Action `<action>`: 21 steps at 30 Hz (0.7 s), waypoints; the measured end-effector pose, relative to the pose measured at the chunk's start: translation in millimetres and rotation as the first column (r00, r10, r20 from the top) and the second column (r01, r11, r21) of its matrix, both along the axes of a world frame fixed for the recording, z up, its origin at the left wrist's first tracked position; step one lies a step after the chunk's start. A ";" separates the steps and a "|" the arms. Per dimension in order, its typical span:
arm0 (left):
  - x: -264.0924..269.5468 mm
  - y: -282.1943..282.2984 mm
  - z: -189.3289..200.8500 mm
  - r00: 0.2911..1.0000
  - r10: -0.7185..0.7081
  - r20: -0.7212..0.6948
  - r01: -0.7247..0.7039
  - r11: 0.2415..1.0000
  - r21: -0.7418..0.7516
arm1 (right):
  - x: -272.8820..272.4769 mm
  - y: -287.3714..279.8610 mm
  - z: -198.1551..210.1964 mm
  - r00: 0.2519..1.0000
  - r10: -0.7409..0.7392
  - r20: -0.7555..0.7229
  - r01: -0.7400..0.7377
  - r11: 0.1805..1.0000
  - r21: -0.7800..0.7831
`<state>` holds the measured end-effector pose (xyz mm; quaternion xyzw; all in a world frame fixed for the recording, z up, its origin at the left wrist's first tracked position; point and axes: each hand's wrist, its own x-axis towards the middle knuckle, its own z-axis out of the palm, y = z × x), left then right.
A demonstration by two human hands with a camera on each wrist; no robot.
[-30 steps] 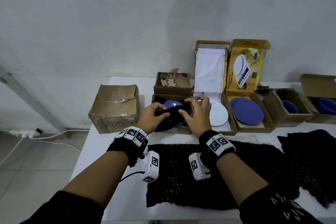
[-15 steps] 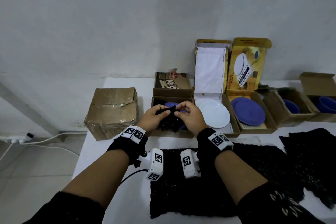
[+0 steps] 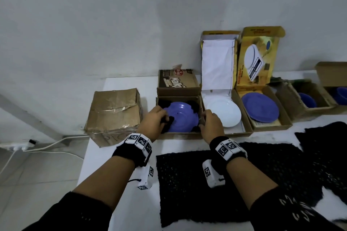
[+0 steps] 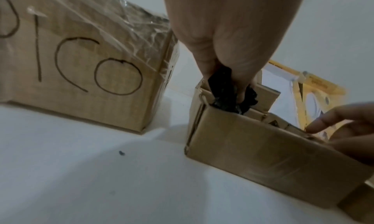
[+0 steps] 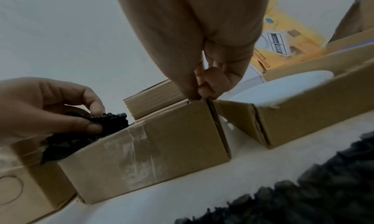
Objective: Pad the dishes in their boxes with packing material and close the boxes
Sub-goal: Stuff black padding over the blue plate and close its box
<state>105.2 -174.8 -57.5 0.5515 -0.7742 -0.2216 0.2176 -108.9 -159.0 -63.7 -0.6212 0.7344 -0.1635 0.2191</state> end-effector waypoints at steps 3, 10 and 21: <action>2.3 -1.9 -4.7 0.983 -0.116 0.140 0.109 0.992 0.055 | -1.7 -0.6 -2.1 1.000 0.002 -0.005 -0.003 1.000 -0.021; 3.3 6.6 -5.9 0.837 -0.359 0.413 0.337 0.933 0.129 | 6.4 12.4 -4.5 0.996 0.040 -0.074 -0.046 0.995 -0.086; 3.3 13.2 -3.5 0.641 -0.225 0.733 0.297 0.954 0.034 | 5.0 14.0 -6.1 0.993 0.105 -0.051 -0.108 0.993 -0.055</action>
